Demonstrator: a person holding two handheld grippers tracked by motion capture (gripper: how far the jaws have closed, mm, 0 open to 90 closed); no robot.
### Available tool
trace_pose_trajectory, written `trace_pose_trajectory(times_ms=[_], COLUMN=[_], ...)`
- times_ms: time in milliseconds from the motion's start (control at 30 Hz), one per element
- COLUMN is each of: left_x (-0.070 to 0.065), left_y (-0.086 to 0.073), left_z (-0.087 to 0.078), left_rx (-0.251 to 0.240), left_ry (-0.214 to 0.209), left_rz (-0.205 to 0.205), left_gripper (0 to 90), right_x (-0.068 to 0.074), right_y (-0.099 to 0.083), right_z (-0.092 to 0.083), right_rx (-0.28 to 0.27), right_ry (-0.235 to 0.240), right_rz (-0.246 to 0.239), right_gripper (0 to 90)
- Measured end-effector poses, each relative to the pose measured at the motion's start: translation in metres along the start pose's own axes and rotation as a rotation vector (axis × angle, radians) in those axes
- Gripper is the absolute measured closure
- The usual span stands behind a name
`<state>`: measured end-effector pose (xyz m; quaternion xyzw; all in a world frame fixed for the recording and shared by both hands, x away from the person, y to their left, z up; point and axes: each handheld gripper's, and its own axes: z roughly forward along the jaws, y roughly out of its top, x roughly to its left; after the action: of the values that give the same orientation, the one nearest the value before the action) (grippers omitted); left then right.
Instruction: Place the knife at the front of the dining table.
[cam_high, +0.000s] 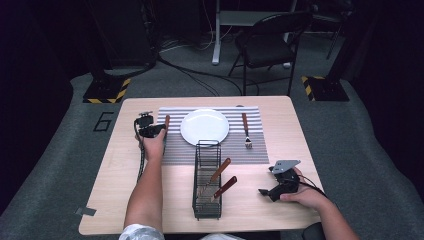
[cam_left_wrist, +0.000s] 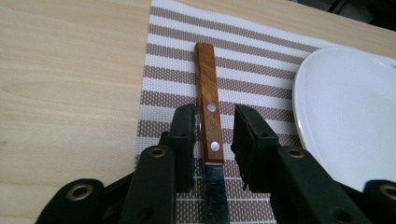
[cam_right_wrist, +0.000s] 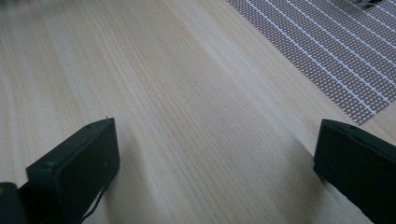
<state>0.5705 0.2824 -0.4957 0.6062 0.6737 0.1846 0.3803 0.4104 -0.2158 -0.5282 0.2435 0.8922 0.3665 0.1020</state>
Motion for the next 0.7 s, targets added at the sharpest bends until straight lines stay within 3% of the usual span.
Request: trace_pose_trajectory(times_ms=[133,233,333,700], left_x=[0.003,0.002,0.0,-0.011], left_y=[0.003,0.002,-0.001,-0.015], left_z=[-0.008,-0.014,-0.024,-0.062], left_rx=[0.021,0.041,0.012,-0.021], left_ry=[-0.019,-0.021,-0.037,-0.11], left_rz=[0.017,0.074,0.114,0.236], left_gripper=[63.5,58.9,58.1,52.8], right_x=[0.0,0.0,0.0,0.0], right_y=[0.0,0.0,0.0,0.0], right_z=[0.0,0.0,0.0,0.0], right_rx=[0.0,0.0,0.0,-0.003], right_ry=[0.0,-0.001,-0.001,-0.003], right_rz=[0.0,0.001,0.001,-0.003], right_gripper=[0.0,0.0,0.0,0.0])
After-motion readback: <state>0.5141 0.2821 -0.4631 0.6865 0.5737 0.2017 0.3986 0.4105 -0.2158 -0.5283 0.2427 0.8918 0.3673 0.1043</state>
